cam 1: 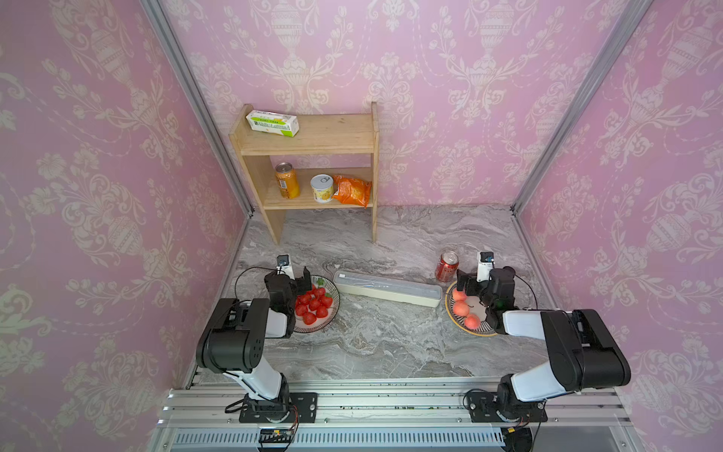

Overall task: Wrap the plate with plastic wrap
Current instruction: Move the plate to the center of the board.

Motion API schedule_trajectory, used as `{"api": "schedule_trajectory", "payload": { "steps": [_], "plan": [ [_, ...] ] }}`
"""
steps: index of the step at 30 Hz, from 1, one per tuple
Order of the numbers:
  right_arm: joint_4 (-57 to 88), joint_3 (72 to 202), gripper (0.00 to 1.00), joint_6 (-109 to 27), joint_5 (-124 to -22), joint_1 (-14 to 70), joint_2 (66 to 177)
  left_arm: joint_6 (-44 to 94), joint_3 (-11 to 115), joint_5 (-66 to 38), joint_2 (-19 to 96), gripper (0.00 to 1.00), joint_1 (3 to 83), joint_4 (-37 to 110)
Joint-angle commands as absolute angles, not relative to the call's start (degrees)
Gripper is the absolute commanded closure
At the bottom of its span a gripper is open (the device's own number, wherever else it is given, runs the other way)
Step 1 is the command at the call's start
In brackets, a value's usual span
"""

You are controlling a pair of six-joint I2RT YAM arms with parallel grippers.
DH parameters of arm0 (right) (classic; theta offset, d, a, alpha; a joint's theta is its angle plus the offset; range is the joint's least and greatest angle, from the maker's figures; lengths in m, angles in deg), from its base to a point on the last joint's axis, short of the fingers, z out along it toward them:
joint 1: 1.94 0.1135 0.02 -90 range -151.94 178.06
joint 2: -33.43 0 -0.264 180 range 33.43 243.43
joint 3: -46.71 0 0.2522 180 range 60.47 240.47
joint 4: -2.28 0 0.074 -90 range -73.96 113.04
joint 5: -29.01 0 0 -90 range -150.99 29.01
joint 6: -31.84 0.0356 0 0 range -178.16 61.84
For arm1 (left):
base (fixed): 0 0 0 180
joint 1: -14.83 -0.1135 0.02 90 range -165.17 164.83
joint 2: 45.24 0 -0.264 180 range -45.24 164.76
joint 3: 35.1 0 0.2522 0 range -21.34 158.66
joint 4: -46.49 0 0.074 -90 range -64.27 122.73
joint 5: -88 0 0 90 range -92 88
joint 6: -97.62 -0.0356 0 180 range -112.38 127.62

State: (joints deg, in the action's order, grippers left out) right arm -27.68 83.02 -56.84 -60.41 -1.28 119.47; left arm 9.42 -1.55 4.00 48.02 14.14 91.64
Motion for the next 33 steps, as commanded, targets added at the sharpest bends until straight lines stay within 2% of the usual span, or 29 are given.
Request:
{"api": "schedule_trajectory", "payload": {
  "steps": [1, 8, 11, 15, 17, 19, 23, 26, 29, 33],
  "plan": [
    [-28.65, 83.79, 0.0, -56.39, -60.99, -1.24, 119.27, 8.06, -1.22, 2.7, 48.46, 0.01, 13.6, 91.21],
    [-28.61, 83.76, 0.0, -56.4, -60.99, -1.24, 119.24, 8.18, -1.88, 2.66, 48.46, 0.01, 13.6, 92.63],
    [-28.61, 83.68, 0.0, -56.4, -60.99, -1.23, 119.29, 10.0, -1.7, 8.64, 48.54, 0.01, 13.51, 92.46],
    [-28.75, 83.84, 0.0, -56.24, -60.99, -1.24, 118.98, 10.52, -2.17, 9.28, 48.3, 0.01, 13.51, 93.43],
    [-18.15, 87.97, 0.0, -55.95, -59.8, -1.29, 115.18, 10.26, -2.49, 9.46, 45.81, 0.01, 13.51, 91.82],
    [-0.01, 95.93, 0.0, -56.81, -57.86, -1.33, 110.73, 10.55, -0.54, 10.83, 38.82, 0.01, 13.51, 81.93],
    [9.89, 99.08, 0.0, -55.6, -60.87, -1.5, 101.23, 13.42, 7.74, 12.11, 26.44, 0.01, 13.51, 63.08],
    [19.43, 102.2, 0.0, -50.22, -63.98, -1.38, 95.12, 17.58, 19.07, 12.68, 21.59, 0.01, 13.34, 41.92],
    [29.87, 105.93, 0.0, -43.38, -69.91, -1.18, 90.69, 23.25, 26.81, 8.24, 19.24, 0.01, 12.62, 26.02],
    [39.93, 108.5, 0.0, -36.97, -75.53, 1.72, 86.6, 31.35, 27.79, -2.83, 17.21, 0.01, 9.07, 14.75]
  ]
}}
